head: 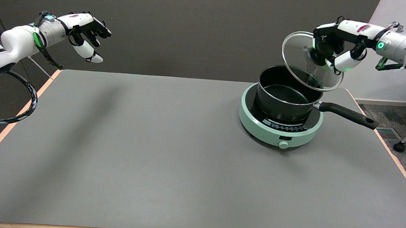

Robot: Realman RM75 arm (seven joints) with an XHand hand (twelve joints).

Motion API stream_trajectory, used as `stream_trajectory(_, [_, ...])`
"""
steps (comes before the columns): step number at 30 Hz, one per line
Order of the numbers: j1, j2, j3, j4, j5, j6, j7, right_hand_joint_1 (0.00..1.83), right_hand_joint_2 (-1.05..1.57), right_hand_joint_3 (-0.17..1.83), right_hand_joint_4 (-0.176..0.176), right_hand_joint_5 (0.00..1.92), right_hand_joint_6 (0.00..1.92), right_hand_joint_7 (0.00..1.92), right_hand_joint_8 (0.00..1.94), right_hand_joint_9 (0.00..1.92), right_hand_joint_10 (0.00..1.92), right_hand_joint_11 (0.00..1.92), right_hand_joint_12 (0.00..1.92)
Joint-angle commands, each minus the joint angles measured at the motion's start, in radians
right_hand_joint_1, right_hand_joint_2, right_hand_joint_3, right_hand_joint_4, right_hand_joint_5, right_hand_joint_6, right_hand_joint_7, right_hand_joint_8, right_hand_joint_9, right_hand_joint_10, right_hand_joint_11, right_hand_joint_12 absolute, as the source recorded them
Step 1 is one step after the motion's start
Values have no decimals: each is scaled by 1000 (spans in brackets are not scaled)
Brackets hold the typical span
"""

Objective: Place the pot onto the induction cooker.

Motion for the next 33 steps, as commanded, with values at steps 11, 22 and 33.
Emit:
stream_trajectory(11, [2,-99,145,61,-335,-77,291,1340,772,1067,163,449,1688,771,1782,775,1921,551,1921])
stream_trajectory(22, [3,-105,204,150,-536,-120,396,1344,751,1106,174,458,1706,786,1790,792,1921,576,1921])
stream_trajectory(33, [4,-99,235,167,-539,-135,401,1345,749,1110,176,469,1713,786,1791,793,1921,577,1921])
